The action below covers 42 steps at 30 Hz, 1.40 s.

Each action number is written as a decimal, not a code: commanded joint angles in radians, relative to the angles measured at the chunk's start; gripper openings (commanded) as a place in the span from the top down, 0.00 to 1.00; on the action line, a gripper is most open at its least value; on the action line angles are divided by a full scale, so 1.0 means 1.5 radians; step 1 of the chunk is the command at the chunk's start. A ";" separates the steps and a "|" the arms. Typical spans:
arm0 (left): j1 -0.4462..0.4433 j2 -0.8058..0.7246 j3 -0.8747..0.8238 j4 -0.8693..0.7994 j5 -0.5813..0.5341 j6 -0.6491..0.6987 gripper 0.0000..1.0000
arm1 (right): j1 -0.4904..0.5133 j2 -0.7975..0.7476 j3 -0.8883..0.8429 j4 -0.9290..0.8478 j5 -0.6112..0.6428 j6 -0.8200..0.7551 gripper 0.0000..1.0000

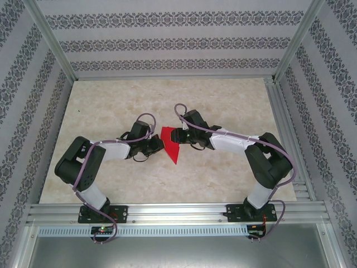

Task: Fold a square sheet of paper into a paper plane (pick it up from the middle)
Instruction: Fold the wing for the fifth time at the center of the table.

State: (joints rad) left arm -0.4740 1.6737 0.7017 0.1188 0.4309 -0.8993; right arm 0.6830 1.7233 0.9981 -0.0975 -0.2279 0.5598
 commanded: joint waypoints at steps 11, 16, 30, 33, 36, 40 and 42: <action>-0.015 -0.021 0.020 -0.031 -0.027 0.017 0.95 | 0.030 0.105 0.029 -0.052 0.001 -0.004 0.86; -0.017 -0.019 0.019 -0.012 -0.011 0.011 0.92 | 0.029 0.119 0.026 -0.060 0.004 -0.003 0.87; -0.016 -0.018 0.045 -0.022 -0.018 0.040 0.71 | -0.004 0.127 -0.010 -0.049 -0.059 -0.089 0.86; -0.014 -0.012 0.048 -0.026 -0.024 0.037 0.68 | -0.012 0.118 -0.023 -0.038 -0.088 -0.161 0.85; -0.009 0.000 0.052 -0.027 -0.026 0.030 0.68 | -0.014 0.114 -0.025 -0.041 -0.096 -0.223 0.84; -0.001 0.012 0.059 -0.031 -0.025 0.029 0.70 | -0.014 0.109 -0.025 -0.037 -0.099 -0.265 0.84; 0.005 0.013 0.060 -0.033 -0.026 0.030 0.70 | -0.016 0.105 -0.025 -0.036 -0.096 -0.282 0.84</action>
State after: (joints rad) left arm -0.4808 1.6817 0.7628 0.0811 0.4049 -0.8688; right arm 0.6712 1.8839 0.9920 -0.1013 -0.3771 0.2333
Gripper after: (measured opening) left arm 0.301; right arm 0.159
